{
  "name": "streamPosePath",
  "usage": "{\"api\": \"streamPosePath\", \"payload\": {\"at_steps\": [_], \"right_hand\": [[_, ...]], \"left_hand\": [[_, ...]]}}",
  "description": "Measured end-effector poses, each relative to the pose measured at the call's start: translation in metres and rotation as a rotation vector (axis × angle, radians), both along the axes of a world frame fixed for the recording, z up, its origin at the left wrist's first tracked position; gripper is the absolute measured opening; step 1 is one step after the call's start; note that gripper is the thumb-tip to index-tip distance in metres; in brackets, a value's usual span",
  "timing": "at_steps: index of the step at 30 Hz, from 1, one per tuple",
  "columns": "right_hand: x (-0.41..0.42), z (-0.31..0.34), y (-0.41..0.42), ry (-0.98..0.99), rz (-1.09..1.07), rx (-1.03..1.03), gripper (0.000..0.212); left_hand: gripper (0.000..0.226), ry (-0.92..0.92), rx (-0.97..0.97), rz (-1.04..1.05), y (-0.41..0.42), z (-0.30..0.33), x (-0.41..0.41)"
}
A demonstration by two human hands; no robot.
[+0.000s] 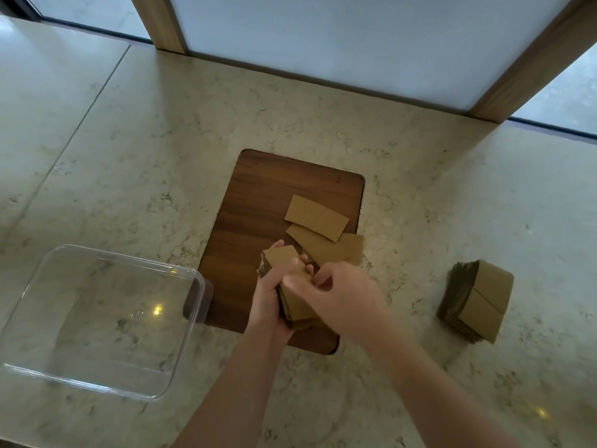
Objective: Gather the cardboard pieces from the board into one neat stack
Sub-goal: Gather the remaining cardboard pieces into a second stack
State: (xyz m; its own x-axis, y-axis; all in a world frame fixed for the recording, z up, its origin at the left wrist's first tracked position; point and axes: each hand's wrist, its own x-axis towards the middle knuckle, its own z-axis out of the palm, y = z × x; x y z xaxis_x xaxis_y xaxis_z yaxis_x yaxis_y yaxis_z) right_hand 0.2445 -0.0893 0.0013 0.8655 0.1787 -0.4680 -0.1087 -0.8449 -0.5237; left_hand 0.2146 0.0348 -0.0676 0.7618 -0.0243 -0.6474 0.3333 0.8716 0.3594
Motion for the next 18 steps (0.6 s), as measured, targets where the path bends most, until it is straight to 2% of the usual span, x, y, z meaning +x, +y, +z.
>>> {"api": "streamPosePath", "payload": {"at_steps": [1,2,3,4,8,14,16,18], "right_hand": [[0.014,-0.004,-0.005,0.003,-0.028,0.044,0.072],[0.031,-0.011,-0.010,-0.039,-0.045,0.048,0.062],[0.048,-0.017,-0.013,-0.108,-0.040,0.007,0.053],[0.064,-0.024,-0.014,-0.169,-0.022,-0.053,0.053],[0.114,-0.050,0.002,-0.172,0.088,-0.203,0.076],[0.138,-0.066,0.003,-0.149,0.240,-0.300,0.076],[0.139,-0.065,0.000,-0.109,0.190,-0.291,0.081],[0.132,-0.059,-0.004,-0.049,0.038,-0.192,0.082]], "left_hand": [[0.064,0.011,0.011,0.008,0.002,0.002,0.001],[0.067,0.019,0.010,0.022,0.004,0.003,0.002],[0.068,0.032,0.004,0.037,0.005,0.006,0.002],[0.067,0.036,-0.004,0.048,0.006,0.008,0.000],[0.061,0.029,0.019,0.040,0.013,0.017,-0.004],[0.065,-0.015,0.054,-0.009,0.016,0.031,-0.010],[0.066,-0.034,0.061,-0.022,0.015,0.033,-0.012],[0.076,-0.018,0.090,-0.040,0.015,0.034,-0.013]]}}
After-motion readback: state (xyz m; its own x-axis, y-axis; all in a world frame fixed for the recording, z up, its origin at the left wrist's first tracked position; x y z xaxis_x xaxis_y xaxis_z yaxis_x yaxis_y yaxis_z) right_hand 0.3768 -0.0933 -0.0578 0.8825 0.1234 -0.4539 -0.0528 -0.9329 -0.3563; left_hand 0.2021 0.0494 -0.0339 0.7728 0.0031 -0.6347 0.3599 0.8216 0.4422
